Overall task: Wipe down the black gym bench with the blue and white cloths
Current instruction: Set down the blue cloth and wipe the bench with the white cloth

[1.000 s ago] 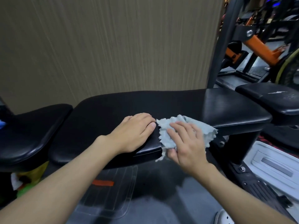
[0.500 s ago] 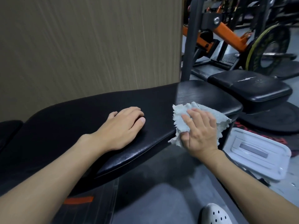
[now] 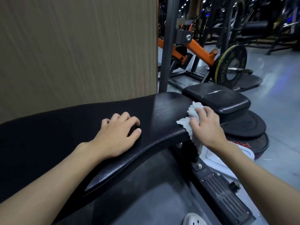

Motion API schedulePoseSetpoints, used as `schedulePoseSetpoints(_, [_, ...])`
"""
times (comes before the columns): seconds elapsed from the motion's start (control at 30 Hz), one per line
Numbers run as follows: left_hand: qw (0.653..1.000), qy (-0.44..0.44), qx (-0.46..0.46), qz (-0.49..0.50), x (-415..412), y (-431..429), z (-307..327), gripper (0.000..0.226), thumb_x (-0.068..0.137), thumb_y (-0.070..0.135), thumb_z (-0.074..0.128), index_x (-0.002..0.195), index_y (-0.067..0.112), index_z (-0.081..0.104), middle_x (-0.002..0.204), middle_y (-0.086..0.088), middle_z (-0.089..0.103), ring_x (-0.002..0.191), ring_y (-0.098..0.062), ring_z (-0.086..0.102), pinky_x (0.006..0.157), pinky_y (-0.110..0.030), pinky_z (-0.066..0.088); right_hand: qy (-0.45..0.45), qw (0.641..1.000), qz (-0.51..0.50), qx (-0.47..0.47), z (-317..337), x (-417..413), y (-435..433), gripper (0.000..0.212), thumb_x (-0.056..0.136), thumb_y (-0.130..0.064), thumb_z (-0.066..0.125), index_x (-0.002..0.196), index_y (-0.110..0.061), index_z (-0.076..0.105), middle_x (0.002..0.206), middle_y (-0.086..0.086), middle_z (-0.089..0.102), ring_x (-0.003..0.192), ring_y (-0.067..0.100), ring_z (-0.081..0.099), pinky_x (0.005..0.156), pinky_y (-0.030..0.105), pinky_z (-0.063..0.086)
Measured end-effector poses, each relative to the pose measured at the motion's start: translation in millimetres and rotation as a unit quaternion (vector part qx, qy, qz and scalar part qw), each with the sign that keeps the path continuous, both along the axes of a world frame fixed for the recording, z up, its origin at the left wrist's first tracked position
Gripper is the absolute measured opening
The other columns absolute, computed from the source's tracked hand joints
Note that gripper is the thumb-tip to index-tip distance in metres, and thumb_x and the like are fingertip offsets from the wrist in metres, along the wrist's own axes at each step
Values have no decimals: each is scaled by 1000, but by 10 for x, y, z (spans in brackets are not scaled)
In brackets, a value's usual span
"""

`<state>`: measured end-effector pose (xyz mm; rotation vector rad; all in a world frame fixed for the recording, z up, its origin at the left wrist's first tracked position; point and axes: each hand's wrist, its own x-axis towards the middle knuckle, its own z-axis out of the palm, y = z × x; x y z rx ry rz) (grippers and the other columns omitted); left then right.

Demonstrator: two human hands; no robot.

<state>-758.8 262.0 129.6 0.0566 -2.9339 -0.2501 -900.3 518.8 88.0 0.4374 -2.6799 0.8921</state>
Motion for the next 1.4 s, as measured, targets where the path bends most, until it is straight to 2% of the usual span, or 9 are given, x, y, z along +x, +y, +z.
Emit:
schedulePoseSetpoints(0.07, [1000,-3,6,-9,-121,-52,37,34,94,56,30,115,40,51,109,18,44,109,-11,39,102,-43,31,-37,998,9,49,99,-21,-8,56,94,-56,44,138,-22,43,151,9,29,136,37,25,106,45,28])
schedulePoseSetpoints(0.2, [1000,-16,8,-21,-406,-242,62,38,93,54,29,120,39,51,120,22,43,117,-6,38,104,-40,29,-94,982,12,164,264,-230,-70,79,83,-80,32,141,-26,36,146,10,32,130,36,33,100,46,32])
schedulePoseSetpoints(0.4, [1000,-11,-7,-12,-748,-561,17,41,95,52,27,129,39,46,132,23,40,129,-3,33,110,-39,22,-108,959,29,260,346,-808,-516,92,82,-82,19,152,-23,25,155,17,28,138,38,30,109,46,25])
schedulePoseSetpoints(0.5, [1000,-3,1,-1,-786,-770,-10,43,95,52,26,131,41,45,133,23,39,130,-3,33,112,-37,21,-118,957,38,263,352,-1085,-786,93,81,-81,17,153,-23,21,156,17,26,140,37,27,111,47,22])
schedulePoseSetpoints(0.77, [1000,15,17,-2,-695,-1053,-9,45,94,53,25,132,42,45,133,29,39,125,6,34,110,-25,22,-115,946,80,292,407,-1442,-1262,86,82,-82,11,146,-31,35,153,9,34,140,34,28,111,51,20])
schedulePoseSetpoints(0.93, [999,8,9,43,-402,-1429,11,60,87,64,14,134,42,45,136,29,36,130,5,31,108,-24,20,-99,932,123,326,443,-1404,-1539,85,82,-81,5,143,-34,40,145,3,44,137,27,34,110,53,19])
schedulePoseSetpoints(1.07, [996,1,2,93,-74,-1691,-2,61,88,62,13,138,42,41,144,27,32,136,5,25,111,-23,16,-68,918,203,335,434,-1064,-2091,81,84,-80,4,129,-31,50,131,3,54,126,25,45,105,49,26])
schedulePoseSetpoints(1.23, [992,-20,19,120,192,-1823,12,51,95,57,23,143,44,35,153,24,24,141,3,18,116,-24,10,-39,902,280,326,391,-619,-2569,77,87,-78,7,140,-35,41,131,2,53,126,25,46,102,45,27])
schedulePoseSetpoints(1.4, [983,-42,0,177,613,-2178,42,52,94,58,24,144,47,31,155,22,22,143,0,15,118,-34,10,-57,913,242,324,418,-582,-2546,72,85,-78,2,139,-46,37,134,1,50,128,29,43,106,48,25])
